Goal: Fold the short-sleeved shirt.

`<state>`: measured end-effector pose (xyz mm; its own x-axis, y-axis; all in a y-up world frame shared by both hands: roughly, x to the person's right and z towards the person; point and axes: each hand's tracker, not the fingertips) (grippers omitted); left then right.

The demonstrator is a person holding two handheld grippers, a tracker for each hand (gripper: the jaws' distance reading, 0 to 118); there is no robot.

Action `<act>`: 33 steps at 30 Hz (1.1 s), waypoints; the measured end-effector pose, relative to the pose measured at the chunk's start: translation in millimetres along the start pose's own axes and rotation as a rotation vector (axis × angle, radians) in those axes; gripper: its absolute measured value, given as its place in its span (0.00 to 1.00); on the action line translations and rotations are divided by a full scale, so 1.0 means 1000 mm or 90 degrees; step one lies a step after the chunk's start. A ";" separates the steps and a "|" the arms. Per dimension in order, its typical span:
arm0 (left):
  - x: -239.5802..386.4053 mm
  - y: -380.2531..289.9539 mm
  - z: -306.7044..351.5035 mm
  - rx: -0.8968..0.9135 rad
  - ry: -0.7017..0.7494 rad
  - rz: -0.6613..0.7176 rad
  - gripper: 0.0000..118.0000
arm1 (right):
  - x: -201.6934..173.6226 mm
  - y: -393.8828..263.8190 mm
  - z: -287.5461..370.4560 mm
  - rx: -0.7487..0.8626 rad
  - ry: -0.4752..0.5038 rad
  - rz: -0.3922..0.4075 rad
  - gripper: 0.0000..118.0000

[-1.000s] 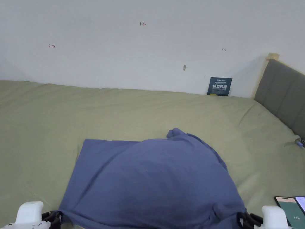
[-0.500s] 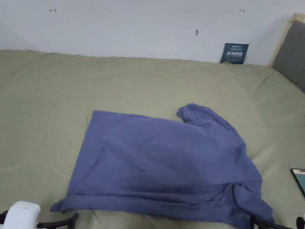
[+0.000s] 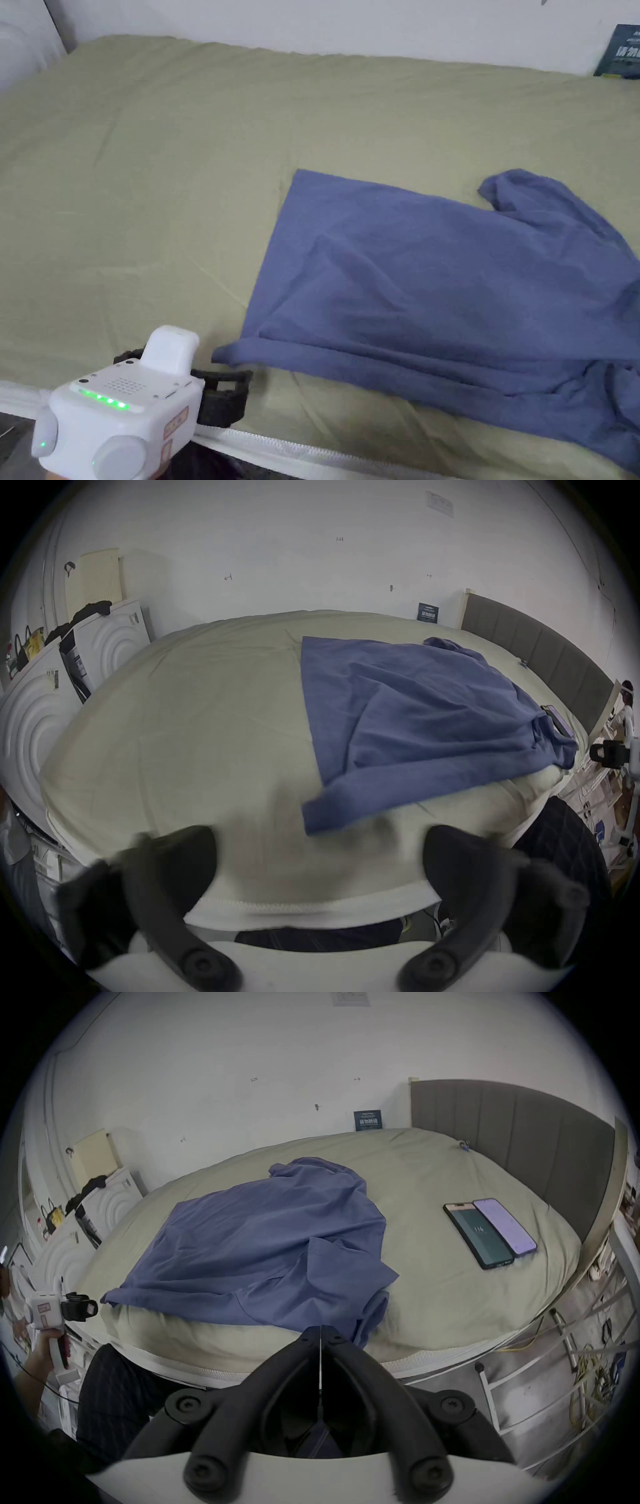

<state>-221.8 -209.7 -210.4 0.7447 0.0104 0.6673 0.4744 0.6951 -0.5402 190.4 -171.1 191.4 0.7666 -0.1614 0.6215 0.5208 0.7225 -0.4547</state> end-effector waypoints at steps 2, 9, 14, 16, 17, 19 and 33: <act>-0.002 0.011 -0.009 0.008 -0.003 -0.001 0.98 | 0.000 0.000 -0.001 -0.006 -0.005 -0.001 0.02; 0.023 0.030 -0.035 -0.029 -0.038 -0.043 0.38 | 0.008 0.007 -0.015 -0.037 -0.036 0.007 0.02; 0.034 0.031 -0.038 -0.041 -0.051 -0.031 0.05 | 0.041 0.014 -0.045 -0.053 -0.031 0.014 0.52; 0.034 0.031 -0.036 -0.038 -0.053 -0.026 0.05 | 0.040 0.017 -0.062 -0.080 -0.028 0.039 1.00; 0.030 0.030 -0.037 -0.036 -0.054 -0.020 0.05 | 0.040 0.019 -0.065 -0.073 -0.012 0.048 1.00; 0.021 0.028 -0.039 -0.036 -0.053 -0.017 0.05 | 0.031 0.021 -0.077 -0.070 -0.018 0.069 1.00; 0.029 0.118 -0.005 0.008 -0.074 -0.011 0.03 | 0.025 0.127 -0.066 -0.021 0.029 -0.001 0.04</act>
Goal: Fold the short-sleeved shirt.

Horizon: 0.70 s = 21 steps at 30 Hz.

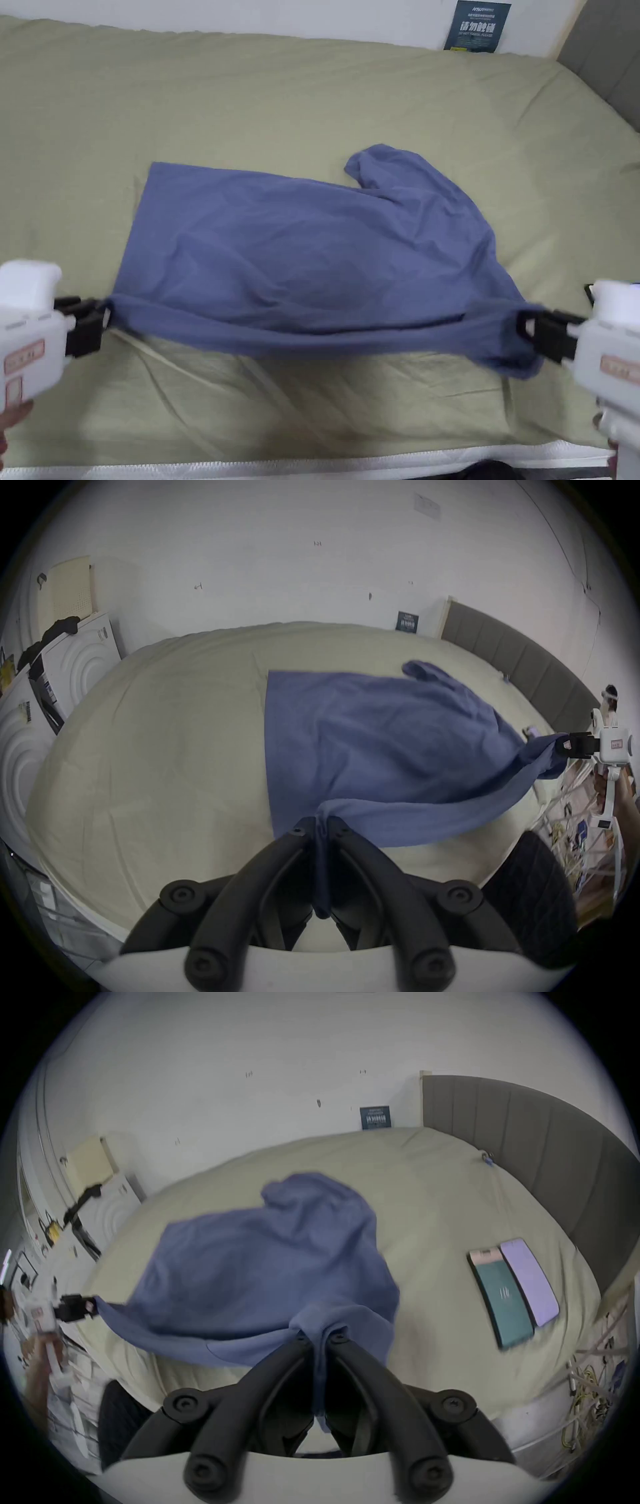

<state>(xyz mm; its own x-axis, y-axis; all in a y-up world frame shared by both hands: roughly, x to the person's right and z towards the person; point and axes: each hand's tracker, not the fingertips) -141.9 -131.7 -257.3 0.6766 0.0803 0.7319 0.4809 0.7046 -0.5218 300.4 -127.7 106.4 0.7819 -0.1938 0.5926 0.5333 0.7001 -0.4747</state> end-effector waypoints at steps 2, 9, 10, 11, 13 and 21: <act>0.000 0.036 -0.016 0.000 -0.002 0.005 0.03 | -0.006 0.047 -0.015 -0.016 0.005 -0.004 0.04; -0.007 0.111 -0.138 -0.136 0.063 0.058 0.03 | 0.003 0.123 -0.142 -0.153 -0.066 -0.037 0.04; -0.005 0.112 -0.151 -0.150 0.074 0.055 0.03 | 0.006 0.124 -0.154 -0.158 -0.079 -0.044 0.05; -0.004 0.111 -0.160 -0.155 0.082 0.054 0.06 | 0.007 0.119 -0.159 -0.150 -0.071 -0.036 0.14; -0.001 0.104 -0.163 -0.118 0.081 0.052 0.64 | 0.008 0.110 -0.161 -0.133 -0.055 -0.030 0.84; 0.024 0.024 -0.020 0.158 0.096 -0.074 0.91 | -0.011 0.024 -0.035 0.083 -0.051 0.129 1.00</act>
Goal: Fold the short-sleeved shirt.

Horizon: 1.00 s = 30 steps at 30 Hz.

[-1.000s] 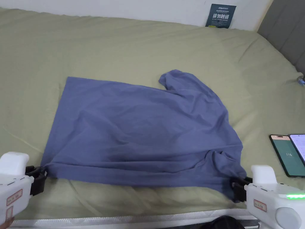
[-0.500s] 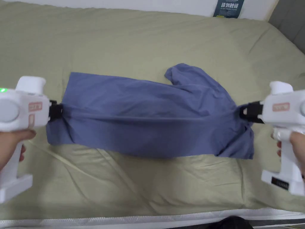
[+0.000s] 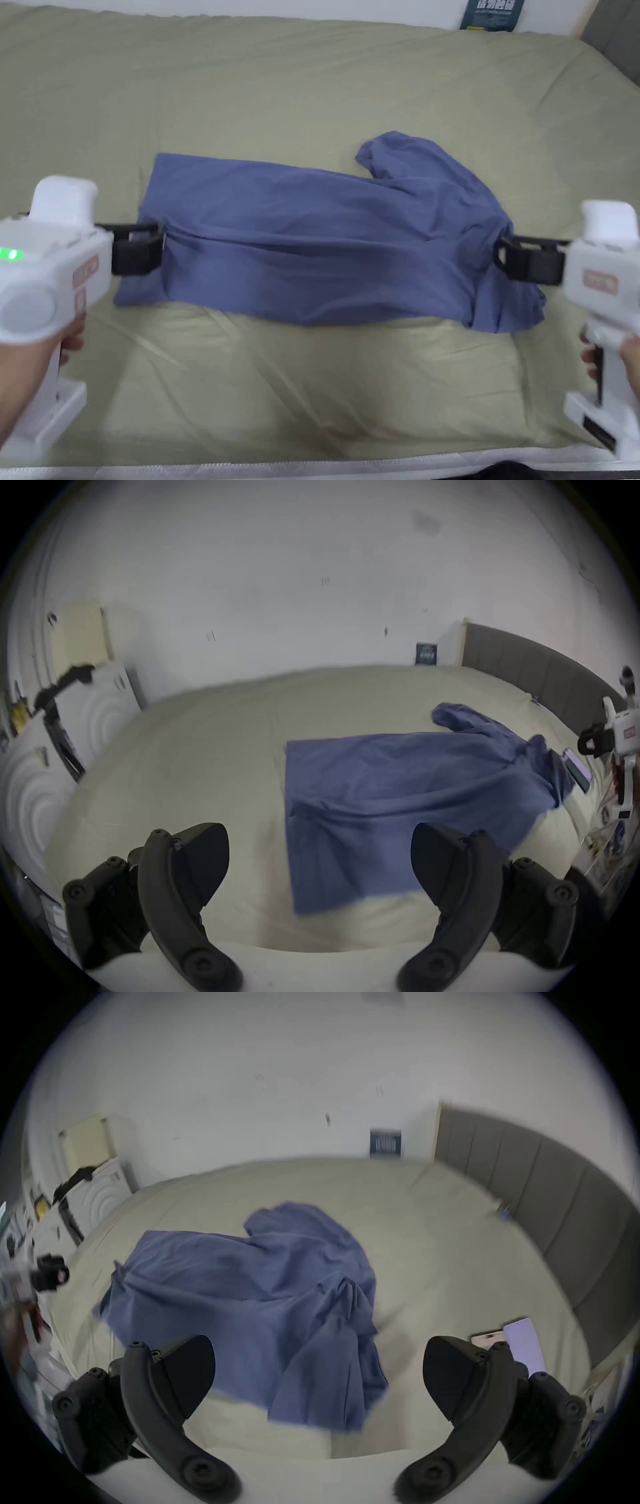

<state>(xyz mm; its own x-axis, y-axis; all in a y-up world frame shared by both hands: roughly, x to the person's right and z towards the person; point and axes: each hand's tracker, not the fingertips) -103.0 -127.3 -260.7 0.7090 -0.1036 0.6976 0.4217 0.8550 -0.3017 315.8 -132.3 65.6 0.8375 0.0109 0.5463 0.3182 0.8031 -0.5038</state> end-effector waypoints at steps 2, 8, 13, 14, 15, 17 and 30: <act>0.009 -0.028 0.038 0.018 0.028 0.007 0.91 | -0.017 -0.034 0.039 0.052 -0.013 0.013 1.00; 0.007 -0.081 0.059 -0.041 0.060 0.039 0.17 | -0.046 -0.101 0.081 0.039 0.010 -0.029 0.06; -0.006 -0.082 0.001 -0.097 0.036 0.059 0.00 | -0.055 -0.110 0.080 0.014 0.033 -0.066 0.05; -0.009 -0.081 -0.013 -0.106 0.033 0.057 0.04 | -0.055 -0.110 0.079 0.007 0.037 -0.070 0.05; -0.008 -0.077 -0.021 -0.111 0.034 0.056 0.37 | -0.055 -0.110 0.078 0.005 0.036 -0.071 0.05; -0.012 -0.073 -0.051 -0.136 0.034 0.045 0.98 | -0.056 -0.109 0.080 0.001 0.035 -0.067 0.05; -0.001 -0.048 -0.109 -0.205 0.016 -0.050 0.00 | -0.012 -0.084 0.006 -0.084 -0.060 -0.044 0.63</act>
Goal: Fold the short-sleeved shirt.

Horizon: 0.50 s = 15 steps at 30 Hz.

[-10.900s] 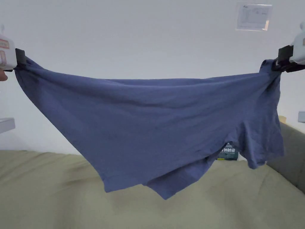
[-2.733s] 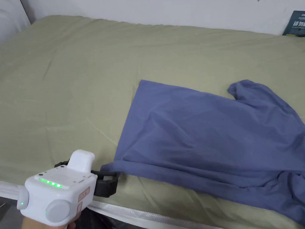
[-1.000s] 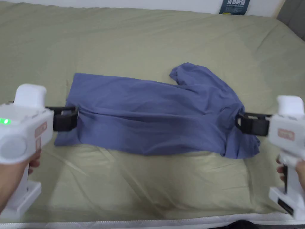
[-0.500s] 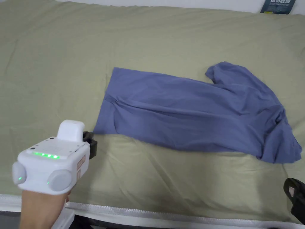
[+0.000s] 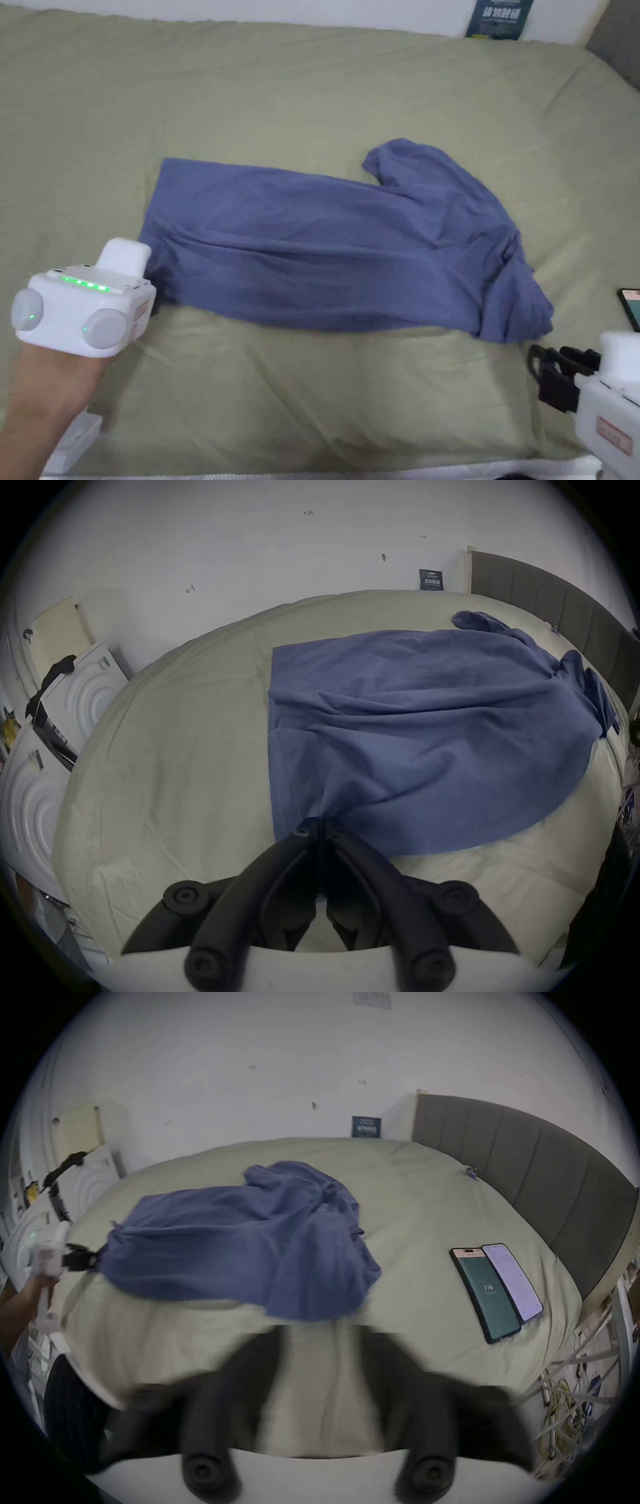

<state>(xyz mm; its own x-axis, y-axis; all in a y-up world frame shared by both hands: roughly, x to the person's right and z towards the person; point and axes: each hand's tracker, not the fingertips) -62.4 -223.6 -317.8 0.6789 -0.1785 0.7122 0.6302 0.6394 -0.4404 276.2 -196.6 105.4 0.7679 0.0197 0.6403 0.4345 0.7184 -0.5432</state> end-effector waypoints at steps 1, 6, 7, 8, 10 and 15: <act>-0.001 -0.002 -0.002 0.001 -0.004 0.010 0.00 | 0.005 0.007 -0.015 -0.018 -0.006 -0.022 0.73; -0.008 -0.002 0.001 0.000 -0.014 0.041 0.00 | 0.006 0.038 -0.071 -0.072 0.021 -0.034 1.00; -0.009 -0.002 0.002 -0.002 -0.016 0.040 0.00 | 0.009 0.040 -0.079 -0.086 0.026 -0.030 1.00; -0.010 -0.002 0.002 -0.008 -0.023 0.037 0.00 | 0.008 0.043 -0.087 -0.094 0.027 -0.033 0.98; -0.009 -0.001 0.004 -0.019 -0.027 0.030 0.00 | 0.002 0.050 -0.095 -0.099 0.007 -0.014 0.28; -0.026 0.011 0.018 -0.020 -0.051 0.047 0.00 | 0.001 0.074 -0.081 -0.088 0.031 0.015 0.03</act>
<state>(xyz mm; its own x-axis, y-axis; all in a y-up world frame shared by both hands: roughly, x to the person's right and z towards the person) -79.9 -198.4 -330.9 0.6928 -0.0702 0.7177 0.5913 0.6250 -0.5096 346.8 -199.8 21.6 0.7990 -0.0010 0.6013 0.4743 0.6156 -0.6293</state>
